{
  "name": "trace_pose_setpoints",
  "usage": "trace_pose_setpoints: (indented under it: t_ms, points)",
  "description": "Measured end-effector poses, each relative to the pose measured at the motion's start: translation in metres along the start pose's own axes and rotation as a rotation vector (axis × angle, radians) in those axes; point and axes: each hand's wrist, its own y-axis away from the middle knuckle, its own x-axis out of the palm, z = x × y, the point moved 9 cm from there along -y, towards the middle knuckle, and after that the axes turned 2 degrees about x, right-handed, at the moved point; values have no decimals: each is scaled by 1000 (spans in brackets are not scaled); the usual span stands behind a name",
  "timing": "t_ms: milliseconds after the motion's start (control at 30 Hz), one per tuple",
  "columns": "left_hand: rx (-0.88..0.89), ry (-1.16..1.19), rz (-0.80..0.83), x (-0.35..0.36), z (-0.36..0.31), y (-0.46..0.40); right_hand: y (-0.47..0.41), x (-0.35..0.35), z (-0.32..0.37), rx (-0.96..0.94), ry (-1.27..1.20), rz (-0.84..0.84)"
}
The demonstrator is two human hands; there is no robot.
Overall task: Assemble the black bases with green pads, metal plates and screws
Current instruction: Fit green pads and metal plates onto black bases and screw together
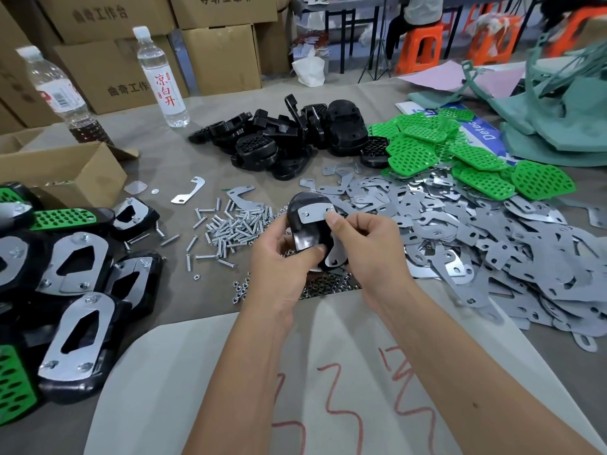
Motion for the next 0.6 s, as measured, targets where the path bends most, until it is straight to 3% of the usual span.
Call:
trace_pose_setpoints:
  t_ms: [233, 600]
  points:
    - [-61, 138, -51, 1, 2, 0, 3, 4, 12, -115, -5, -19]
    - [-102, 148, 33, 15, 5, 4, 3, 2, 18, -196, -13, -30]
